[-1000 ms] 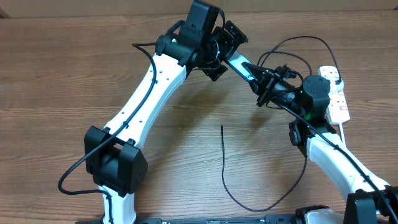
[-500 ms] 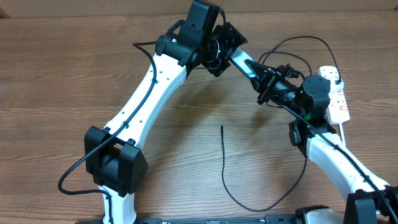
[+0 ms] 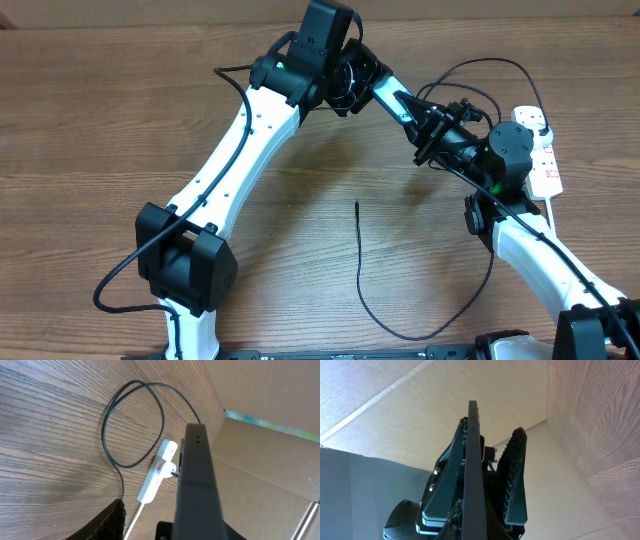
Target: Plug charger to phone and switch on socket
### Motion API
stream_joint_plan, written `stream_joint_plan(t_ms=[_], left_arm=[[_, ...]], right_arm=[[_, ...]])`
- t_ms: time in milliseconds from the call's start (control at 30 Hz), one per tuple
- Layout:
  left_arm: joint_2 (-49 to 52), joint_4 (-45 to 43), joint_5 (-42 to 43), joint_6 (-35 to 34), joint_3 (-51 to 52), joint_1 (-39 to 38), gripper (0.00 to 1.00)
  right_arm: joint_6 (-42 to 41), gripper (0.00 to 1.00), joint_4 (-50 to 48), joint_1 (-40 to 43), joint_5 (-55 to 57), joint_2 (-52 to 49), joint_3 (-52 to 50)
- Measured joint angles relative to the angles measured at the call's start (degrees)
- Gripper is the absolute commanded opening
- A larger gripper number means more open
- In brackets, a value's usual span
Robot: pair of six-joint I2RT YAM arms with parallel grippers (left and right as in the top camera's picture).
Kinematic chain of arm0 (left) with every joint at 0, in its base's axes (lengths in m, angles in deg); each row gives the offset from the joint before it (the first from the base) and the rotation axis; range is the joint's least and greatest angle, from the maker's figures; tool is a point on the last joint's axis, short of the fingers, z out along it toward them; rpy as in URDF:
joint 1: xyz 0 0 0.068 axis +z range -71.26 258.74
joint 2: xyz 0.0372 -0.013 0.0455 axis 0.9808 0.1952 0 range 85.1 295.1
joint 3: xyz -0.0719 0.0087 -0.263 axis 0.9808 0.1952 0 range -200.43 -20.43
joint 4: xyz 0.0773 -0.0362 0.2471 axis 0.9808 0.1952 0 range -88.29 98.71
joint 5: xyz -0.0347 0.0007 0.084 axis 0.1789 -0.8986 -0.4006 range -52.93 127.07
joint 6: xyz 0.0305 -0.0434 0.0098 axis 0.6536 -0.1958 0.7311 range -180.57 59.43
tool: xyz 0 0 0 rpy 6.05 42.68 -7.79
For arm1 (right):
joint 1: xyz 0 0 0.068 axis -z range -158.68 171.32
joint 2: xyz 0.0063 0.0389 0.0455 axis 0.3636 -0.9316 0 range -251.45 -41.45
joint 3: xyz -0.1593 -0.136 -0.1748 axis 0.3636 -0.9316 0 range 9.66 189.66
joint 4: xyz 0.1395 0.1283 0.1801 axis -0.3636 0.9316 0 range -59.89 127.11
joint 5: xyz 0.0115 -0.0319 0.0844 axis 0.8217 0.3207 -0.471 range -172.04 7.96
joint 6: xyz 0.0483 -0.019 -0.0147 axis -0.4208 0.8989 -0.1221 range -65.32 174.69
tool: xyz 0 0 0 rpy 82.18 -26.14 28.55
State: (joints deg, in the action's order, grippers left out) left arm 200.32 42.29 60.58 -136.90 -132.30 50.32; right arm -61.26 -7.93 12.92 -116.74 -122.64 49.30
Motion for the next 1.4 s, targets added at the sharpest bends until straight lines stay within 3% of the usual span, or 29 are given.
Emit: stream_joint_plan(t_ms=[433, 767, 1167, 1267, 1400], left_arm=[[0.0, -0.7, 0.1, 0.0, 0.0, 0.0, 0.27], [0.0, -2.0, 0.7, 0.0, 0.0, 0.0, 0.05], [0.0, -2.3, 1.0, -0.1, 0.0, 0.0, 0.04], [0.0, -2.3, 1.0, -0.2, 0.0, 0.0, 0.04], [0.0, -1.2, 0.7, -1.0, 0.0, 0.0, 0.04]], right_arm=[[0.0, 0.04, 0.3, 0.0, -0.4, 0.0, 0.0], [0.0, 0.04, 0.3, 0.1, -0.5, -0.1, 0.0], [0.0, 0.04, 0.2, 0.1, -0.4, -0.1, 0.0], [0.0, 0.11, 0.1, 0.1, -0.4, -0.1, 0.0], [0.0, 0.12, 0.1, 0.0, -0.6, -0.1, 0.0]])
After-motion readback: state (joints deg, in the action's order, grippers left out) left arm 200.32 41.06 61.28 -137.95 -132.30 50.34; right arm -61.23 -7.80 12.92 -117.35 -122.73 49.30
